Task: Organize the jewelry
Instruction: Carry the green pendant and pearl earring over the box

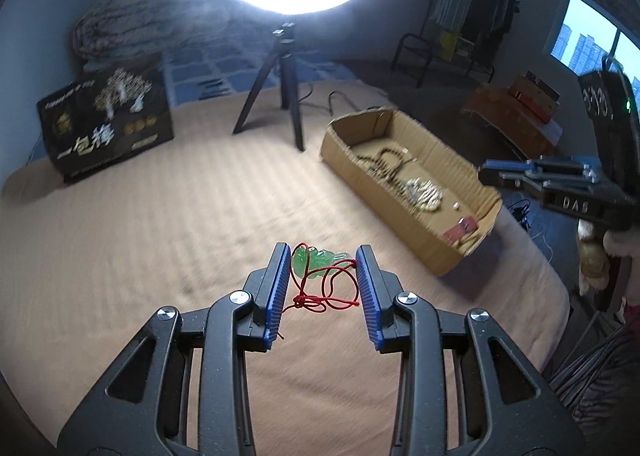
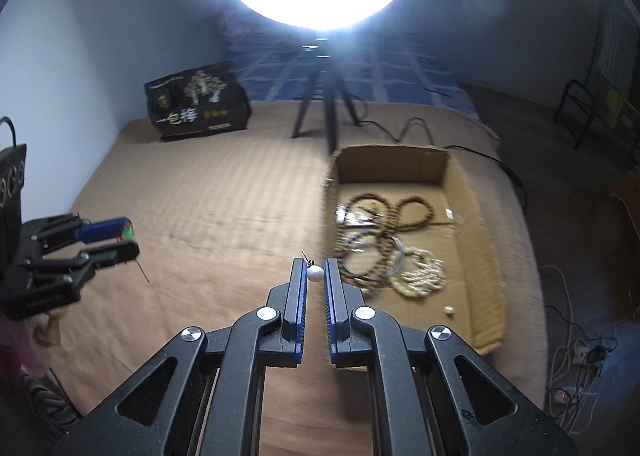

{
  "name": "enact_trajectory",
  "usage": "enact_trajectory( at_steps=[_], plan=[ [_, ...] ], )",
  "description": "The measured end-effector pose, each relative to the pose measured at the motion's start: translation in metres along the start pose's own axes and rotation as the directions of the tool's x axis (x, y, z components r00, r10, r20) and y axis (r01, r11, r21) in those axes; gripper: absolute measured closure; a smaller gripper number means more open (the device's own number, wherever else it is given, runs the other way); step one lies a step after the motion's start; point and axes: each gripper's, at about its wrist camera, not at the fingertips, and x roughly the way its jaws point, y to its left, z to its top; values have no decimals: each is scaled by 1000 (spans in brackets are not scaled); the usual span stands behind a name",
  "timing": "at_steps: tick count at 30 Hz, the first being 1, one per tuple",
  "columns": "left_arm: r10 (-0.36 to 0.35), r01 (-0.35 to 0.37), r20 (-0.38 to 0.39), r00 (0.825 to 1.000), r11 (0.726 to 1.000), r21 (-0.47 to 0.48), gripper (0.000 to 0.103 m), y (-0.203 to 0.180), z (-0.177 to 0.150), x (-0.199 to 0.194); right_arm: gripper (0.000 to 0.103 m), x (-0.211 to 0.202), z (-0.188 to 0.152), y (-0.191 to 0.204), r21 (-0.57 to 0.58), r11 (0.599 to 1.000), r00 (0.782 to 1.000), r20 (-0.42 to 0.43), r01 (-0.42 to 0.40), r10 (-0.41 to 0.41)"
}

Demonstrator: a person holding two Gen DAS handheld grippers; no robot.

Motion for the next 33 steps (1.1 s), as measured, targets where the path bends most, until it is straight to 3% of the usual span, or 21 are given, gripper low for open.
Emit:
enact_trajectory(
  at_steps=[20, 33],
  plan=[
    [-64, 63, 27, 998, 996, 59, 69, -69, 82, 75, 96, 7, -6, -74, 107, 993, 998, 4, 56, -56],
    [-66, 67, -7, 998, 996, 57, 69, -88, 98, 117, 96, 29, -9, -89, 125, 991, 998, -34, 53, -49]
  ],
)
